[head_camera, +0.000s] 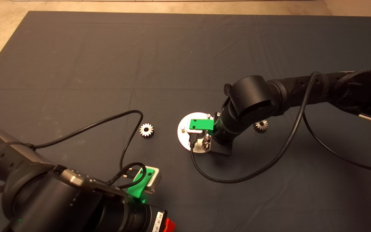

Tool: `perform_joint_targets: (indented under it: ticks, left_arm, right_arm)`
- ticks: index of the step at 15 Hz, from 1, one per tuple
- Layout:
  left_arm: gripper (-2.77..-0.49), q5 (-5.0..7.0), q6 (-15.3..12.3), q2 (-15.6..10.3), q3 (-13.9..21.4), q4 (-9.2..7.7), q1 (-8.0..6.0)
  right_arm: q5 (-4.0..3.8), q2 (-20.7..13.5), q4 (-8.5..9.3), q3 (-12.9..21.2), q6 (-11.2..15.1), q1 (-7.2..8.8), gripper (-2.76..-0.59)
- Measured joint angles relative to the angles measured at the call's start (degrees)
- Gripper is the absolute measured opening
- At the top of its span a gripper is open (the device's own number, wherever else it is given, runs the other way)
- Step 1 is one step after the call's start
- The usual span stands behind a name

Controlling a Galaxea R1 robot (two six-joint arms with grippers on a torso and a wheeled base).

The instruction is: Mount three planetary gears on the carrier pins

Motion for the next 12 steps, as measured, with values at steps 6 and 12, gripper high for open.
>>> perform_joint_targets:
  ticks: [6, 12]
  left_arm:
    - [-1.09, 0.0, 0.0, -0.02, 0.0, -0.01, 0.0]
    - [-1.09, 0.01, 0.0, -0.05, 0.0, 0.0, 0.0]
  right_arm:
    - [-0.06, 0.12, 0.0, -0.11, 0.0, 0.0, -2.54]
    - [-0.01, 0.12, 0.0, -0.16, 0.0, 0.0, -2.52]
